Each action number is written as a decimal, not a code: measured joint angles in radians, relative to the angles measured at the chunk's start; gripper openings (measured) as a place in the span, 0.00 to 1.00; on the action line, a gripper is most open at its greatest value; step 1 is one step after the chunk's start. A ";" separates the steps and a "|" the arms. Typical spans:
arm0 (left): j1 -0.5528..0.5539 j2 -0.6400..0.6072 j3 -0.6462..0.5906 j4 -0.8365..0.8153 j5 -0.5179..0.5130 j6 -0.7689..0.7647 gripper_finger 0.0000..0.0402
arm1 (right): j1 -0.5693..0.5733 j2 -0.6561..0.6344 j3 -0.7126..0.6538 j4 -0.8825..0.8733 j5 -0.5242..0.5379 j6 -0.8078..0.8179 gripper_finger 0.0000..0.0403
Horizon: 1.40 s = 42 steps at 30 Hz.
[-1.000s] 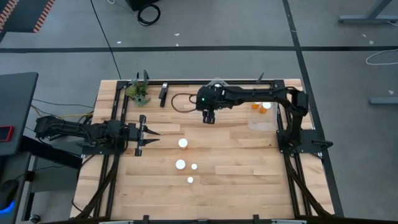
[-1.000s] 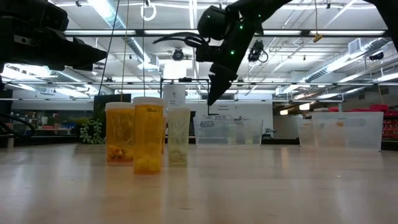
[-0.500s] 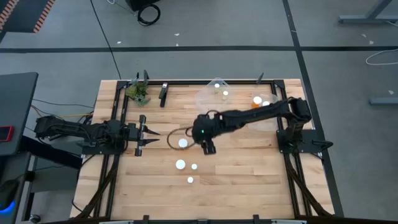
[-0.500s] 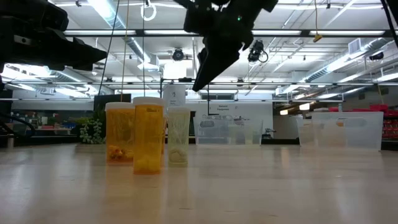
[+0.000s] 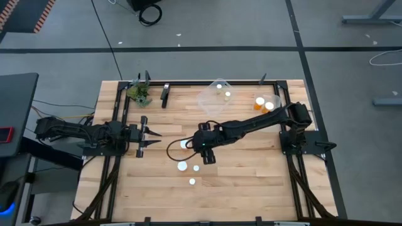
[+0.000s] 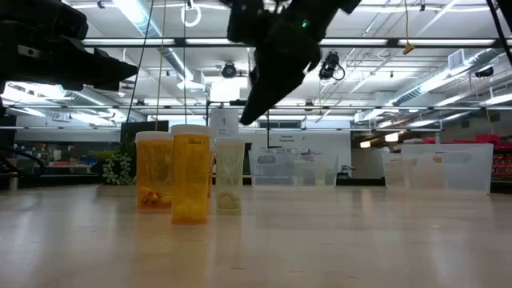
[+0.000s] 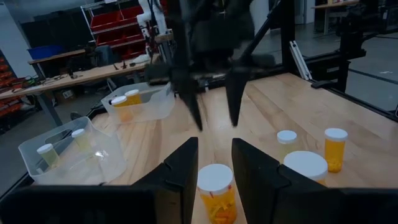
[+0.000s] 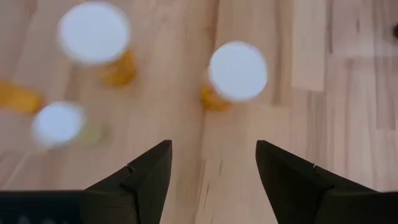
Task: Pick and place medicine bottles into bin by pill shape (circle, oval)
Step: Put the big orange pill bottle into the right transparent bin
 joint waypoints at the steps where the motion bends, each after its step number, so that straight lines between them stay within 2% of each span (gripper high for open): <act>1: 0.000 0.000 0.000 0.000 0.000 0.000 0.27 | -0.005 0.009 0.000 0.023 0.001 0.000 0.59; 12: 0.000 0.009 0.000 -0.007 0.000 0.000 0.27 | -0.022 0.007 0.002 0.098 0.004 -0.001 0.59; 20: 0.000 0.009 0.000 -0.007 0.000 0.000 0.27 | -0.021 0.007 0.037 0.117 -0.016 0.076 0.59; 27: 0.000 0.009 0.000 -0.007 0.000 0.000 0.27 | -0.028 0.028 0.151 0.059 -0.001 0.032 0.59; 30: 0.000 0.007 0.000 -0.007 0.000 0.000 0.27 | -0.040 0.076 0.220 0.050 0.000 -0.012 0.59; 37: 0.000 0.012 0.000 0.002 0.000 0.000 0.27 | -0.062 0.244 0.383 -0.101 -0.030 -0.107 0.59; 42: 0.000 0.013 0.000 0.001 0.000 0.000 0.27 | -0.066 0.266 0.419 -0.111 -0.055 -0.152 0.59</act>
